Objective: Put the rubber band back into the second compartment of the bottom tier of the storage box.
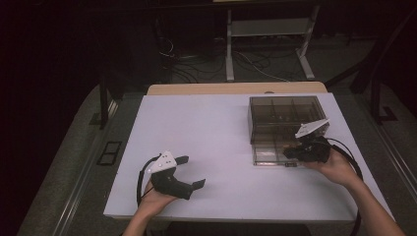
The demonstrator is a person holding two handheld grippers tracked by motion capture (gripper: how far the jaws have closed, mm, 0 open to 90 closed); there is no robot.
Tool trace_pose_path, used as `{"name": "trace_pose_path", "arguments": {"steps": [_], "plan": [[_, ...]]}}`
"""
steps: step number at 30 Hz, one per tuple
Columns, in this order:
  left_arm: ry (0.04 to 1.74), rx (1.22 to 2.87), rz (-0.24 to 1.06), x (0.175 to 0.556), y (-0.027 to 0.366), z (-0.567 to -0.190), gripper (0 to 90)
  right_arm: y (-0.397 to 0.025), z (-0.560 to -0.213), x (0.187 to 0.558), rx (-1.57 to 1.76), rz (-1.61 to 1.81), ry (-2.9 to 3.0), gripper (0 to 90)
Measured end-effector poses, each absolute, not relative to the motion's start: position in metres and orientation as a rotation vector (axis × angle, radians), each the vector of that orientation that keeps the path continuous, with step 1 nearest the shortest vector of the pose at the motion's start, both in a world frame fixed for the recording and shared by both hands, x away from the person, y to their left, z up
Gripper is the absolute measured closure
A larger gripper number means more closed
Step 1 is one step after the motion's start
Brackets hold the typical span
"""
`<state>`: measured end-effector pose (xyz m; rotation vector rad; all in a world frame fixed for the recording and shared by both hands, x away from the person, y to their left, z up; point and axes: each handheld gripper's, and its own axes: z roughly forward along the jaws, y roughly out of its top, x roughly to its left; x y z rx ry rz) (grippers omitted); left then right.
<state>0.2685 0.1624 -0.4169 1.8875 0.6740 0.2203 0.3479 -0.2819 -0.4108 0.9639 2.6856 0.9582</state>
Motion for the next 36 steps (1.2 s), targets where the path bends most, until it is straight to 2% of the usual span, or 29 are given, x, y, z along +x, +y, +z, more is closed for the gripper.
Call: {"name": "trace_pose_path", "arguments": {"steps": [21, 30, 36], "plan": [[0.674, 1.888, 0.222, 0.268, 0.163, -0.417, 0.0, -0.277, -0.427, 0.361, 1.016, 0.92, 2.728, 81.8], [0.673, 1.888, 0.22, 0.269, 0.163, -0.417, 0.0, -0.282, -0.427, 0.361, 1.067, 0.947, 2.699, 73.8], [0.672, 1.891, 0.221, 0.269, 0.163, -0.417, 0.0, -0.287, -0.42, 0.359, 1.084, 0.978, 2.659, 64.2]]}}
